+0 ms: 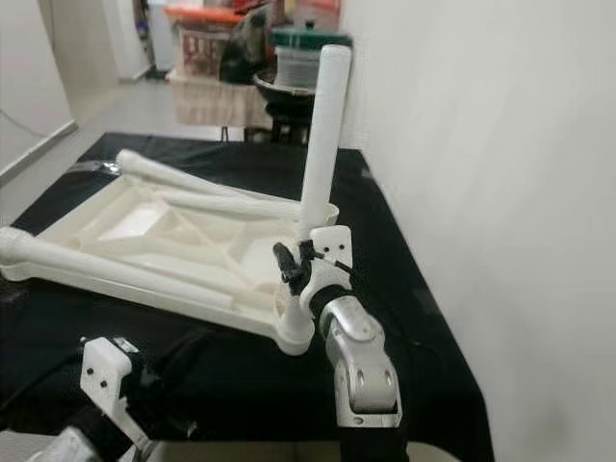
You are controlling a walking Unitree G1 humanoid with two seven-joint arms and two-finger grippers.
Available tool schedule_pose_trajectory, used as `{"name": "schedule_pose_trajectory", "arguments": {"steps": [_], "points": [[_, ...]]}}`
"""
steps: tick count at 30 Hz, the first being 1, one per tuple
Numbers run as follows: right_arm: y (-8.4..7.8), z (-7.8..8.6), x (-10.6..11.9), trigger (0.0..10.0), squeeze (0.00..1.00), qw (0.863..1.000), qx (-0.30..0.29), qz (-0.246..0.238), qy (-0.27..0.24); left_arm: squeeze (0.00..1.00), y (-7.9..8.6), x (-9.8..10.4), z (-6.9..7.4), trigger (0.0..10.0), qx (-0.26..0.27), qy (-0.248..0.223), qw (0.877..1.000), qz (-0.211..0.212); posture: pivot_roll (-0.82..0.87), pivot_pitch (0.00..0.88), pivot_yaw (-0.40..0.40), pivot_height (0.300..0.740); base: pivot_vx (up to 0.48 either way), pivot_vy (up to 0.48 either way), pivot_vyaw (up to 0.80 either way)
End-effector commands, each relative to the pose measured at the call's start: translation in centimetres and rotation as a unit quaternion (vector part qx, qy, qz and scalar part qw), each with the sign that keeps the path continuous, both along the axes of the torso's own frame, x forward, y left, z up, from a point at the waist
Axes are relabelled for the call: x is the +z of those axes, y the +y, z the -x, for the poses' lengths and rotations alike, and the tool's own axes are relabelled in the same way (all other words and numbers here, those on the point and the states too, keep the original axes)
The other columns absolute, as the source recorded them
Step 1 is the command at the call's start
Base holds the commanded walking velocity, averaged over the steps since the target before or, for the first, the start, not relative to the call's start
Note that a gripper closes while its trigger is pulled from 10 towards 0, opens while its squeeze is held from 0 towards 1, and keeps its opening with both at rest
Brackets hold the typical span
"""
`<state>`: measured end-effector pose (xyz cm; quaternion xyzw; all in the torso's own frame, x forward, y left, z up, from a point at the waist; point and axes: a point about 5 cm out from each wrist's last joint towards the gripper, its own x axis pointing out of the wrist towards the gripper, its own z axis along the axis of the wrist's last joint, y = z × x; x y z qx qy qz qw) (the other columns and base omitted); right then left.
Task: Building children table
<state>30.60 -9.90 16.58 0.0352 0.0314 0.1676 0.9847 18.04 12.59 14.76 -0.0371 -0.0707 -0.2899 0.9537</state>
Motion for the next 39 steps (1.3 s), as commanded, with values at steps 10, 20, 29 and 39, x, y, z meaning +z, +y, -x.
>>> {"name": "schedule_pose_trajectory", "arguments": {"steps": [10,20,29,39], "points": [[2.3,0.8,-0.3,10.0,1.0,0.98,0.193,-0.026,0.048,0.0,0.1,-0.1,-0.1,10.0,-0.004,0.005,1.0,-0.003,0.02,0.0,-0.082,0.74,0.0,0.0,0.0],[-0.3,-1.8,3.5,10.0,0.0,0.876,0.48,0.023,-0.028,0.0,-0.1,-0.3,-0.3,10.0,-0.003,0.005,1.0,-0.002,0.04,0.0,-0.09,0.74,0.0,0.0,0.0],[-1.6,-3.5,3.5,0.0,0.0,0.864,0.503,-0.009,0.002,0.0,-0.2,-0.4,-0.3,10.0,-0.004,0.006,1.0,-0.002,0.05,0.0,-0.095,0.74,0.0,0.0,0.0],[-2.9,-2.1,2.9,0.0,0.0,0.886,0.463,0.004,-0.028,0.0,-0.6,-0.3,-0.2,10.0,-0.005,0.004,1.0,0.0,0.03,0.0,-0.1,0.74,0.0,0.0,0.0]]}}
